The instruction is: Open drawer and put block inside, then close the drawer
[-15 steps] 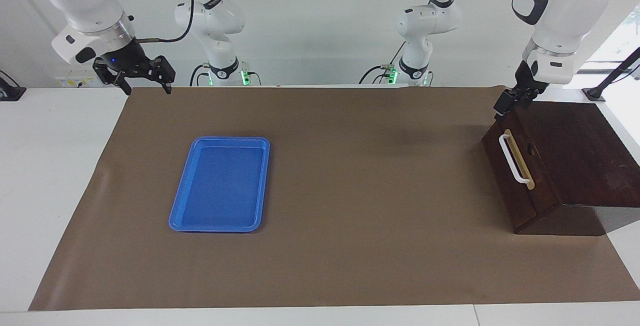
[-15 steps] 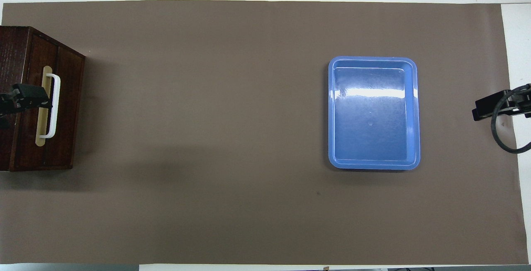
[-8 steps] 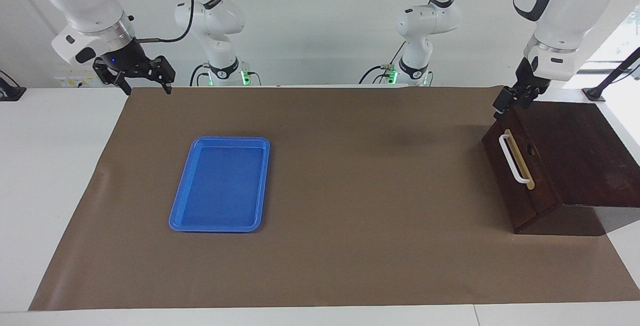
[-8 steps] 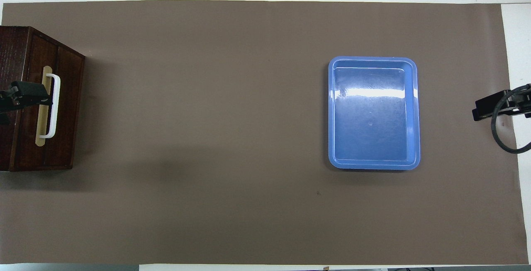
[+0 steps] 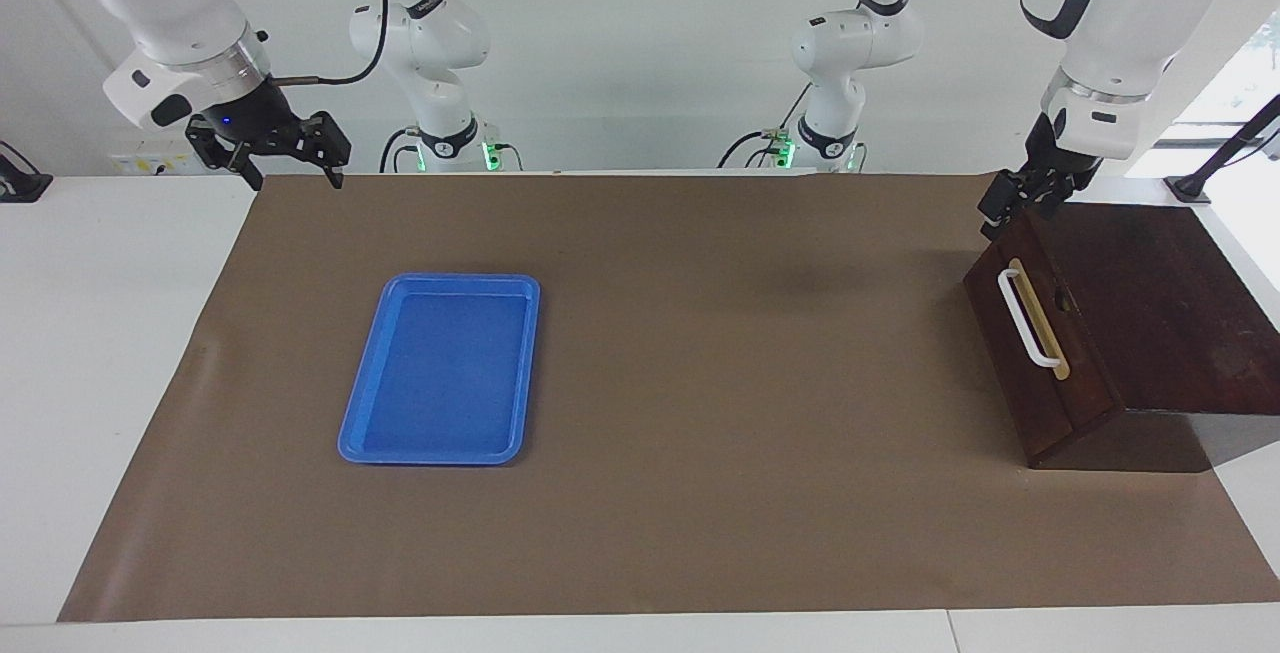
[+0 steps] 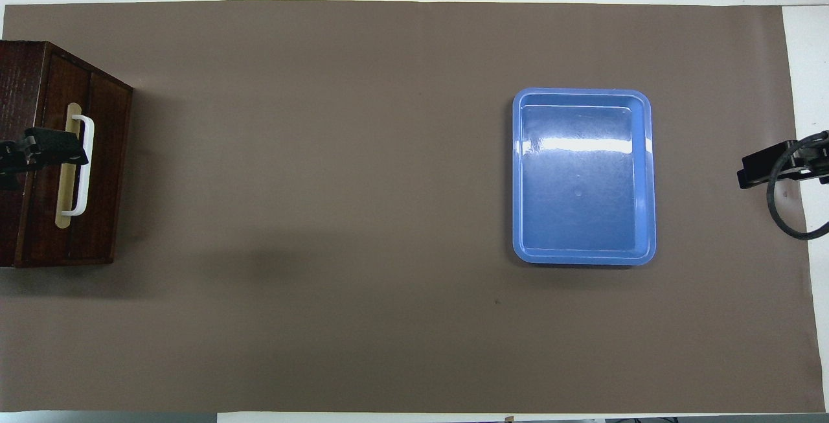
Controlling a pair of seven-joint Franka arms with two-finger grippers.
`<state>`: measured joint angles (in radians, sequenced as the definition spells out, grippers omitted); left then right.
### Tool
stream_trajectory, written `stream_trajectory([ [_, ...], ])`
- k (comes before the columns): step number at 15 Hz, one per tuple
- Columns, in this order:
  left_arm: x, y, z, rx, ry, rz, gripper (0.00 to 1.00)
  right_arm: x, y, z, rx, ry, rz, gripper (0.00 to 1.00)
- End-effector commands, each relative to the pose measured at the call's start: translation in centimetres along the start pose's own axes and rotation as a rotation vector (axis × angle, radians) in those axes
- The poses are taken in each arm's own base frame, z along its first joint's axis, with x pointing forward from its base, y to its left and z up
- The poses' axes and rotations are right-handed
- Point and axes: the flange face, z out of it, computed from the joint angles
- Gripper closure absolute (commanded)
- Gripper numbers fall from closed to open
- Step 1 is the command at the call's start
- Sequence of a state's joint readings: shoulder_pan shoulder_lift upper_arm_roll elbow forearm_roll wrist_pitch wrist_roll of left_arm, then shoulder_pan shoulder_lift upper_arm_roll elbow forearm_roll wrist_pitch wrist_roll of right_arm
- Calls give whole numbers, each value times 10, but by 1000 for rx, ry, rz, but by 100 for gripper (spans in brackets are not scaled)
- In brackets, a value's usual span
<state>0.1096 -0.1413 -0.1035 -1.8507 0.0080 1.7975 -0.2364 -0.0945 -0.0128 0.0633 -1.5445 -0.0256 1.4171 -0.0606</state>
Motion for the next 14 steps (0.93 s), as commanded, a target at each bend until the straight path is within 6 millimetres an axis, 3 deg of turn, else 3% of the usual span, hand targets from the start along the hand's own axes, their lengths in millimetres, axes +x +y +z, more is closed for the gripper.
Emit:
stream_trajectory([
  [1,22,3,-14,-13,-67,76,0,-2,5,-3,8,14,-12,0],
  [5,26,36,-18,-11,-94,163,0,-2,4,-3,8,15,-13,0],
  [9,15,49,-16,-4,-139,191,0,-2,4,-3,10,15,-13,0],
  [14,10,51,-19,-6,-155,278,0,-3,4,-4,8,17,-13,0],
])
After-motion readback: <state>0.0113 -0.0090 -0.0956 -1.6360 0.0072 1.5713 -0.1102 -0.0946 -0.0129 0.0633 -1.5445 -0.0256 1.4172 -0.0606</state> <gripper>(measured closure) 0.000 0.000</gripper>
